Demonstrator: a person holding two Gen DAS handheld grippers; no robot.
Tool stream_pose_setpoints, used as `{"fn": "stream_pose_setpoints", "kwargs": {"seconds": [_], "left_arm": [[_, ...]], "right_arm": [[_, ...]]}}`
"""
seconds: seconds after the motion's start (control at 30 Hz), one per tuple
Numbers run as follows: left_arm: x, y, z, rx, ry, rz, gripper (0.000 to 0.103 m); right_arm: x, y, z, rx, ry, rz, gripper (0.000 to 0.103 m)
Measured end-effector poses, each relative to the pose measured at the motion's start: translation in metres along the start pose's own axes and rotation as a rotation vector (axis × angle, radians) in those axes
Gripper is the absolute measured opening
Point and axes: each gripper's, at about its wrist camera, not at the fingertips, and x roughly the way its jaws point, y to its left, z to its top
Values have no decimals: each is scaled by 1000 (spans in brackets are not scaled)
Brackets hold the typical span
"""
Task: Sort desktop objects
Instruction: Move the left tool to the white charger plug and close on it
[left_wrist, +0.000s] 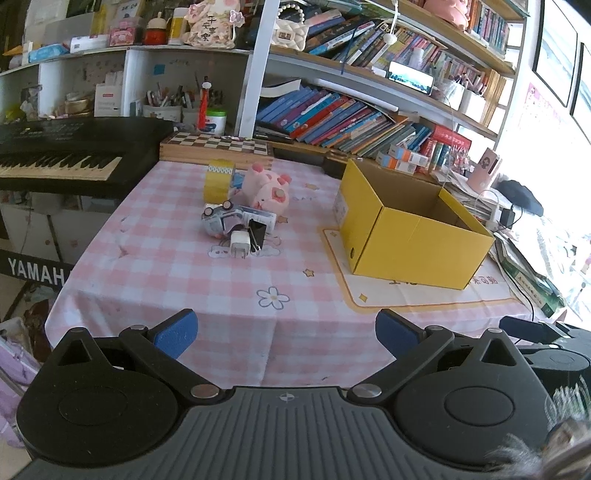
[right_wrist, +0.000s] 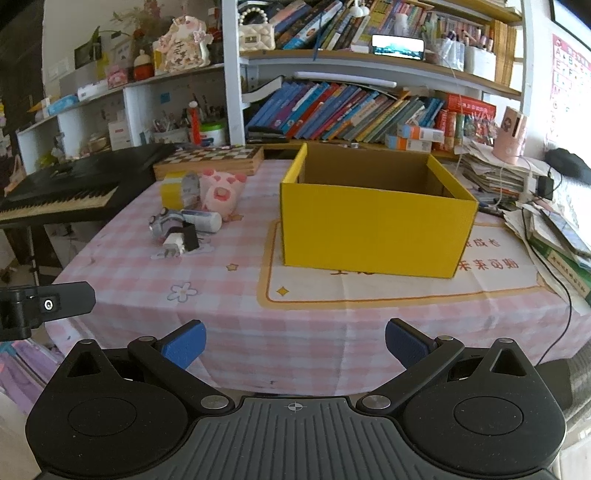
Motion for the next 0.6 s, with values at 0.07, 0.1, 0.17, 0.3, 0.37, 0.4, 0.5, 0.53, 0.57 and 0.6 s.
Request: {"fn": "stream_pose_setpoints", "kwargs": {"seconds": [0.07, 0.1, 0.17, 0.3, 0.37, 0.4, 0.5, 0.53, 0.57, 0.6], "left_arm": [[1, 3, 1, 1, 1, 4, 103], [1, 3, 2, 1, 2, 7, 103], [2, 6, 3, -6, 6, 12, 103], [4, 13, 6, -25, 7, 27, 103], [4, 16, 7, -36, 6, 32, 103], [5, 19, 7, -45, 4, 36, 103], [8, 24, 9, -64, 7, 44, 103], [9, 25, 9, -70, 7, 48, 103], [11, 27, 10, -75, 7, 52, 103], [12, 28, 10, -80, 6, 56, 103]], "right_arm": [[2, 4, 2, -11, 0, 9, 103], [3, 6, 3, -17, 1, 15, 103], [6, 10, 5, -31, 1, 28, 103], [11, 18, 8, -58, 0, 53, 103], [13, 22, 10, -73, 0, 65, 103], [14, 24, 10, -82, 0, 72, 103], [18, 29, 12, -111, -1, 90, 103], [19, 31, 12, -120, -3, 98, 103], [20, 32, 13, -129, -6, 105, 103], [22, 33, 14, -137, -9, 112, 103]]}}
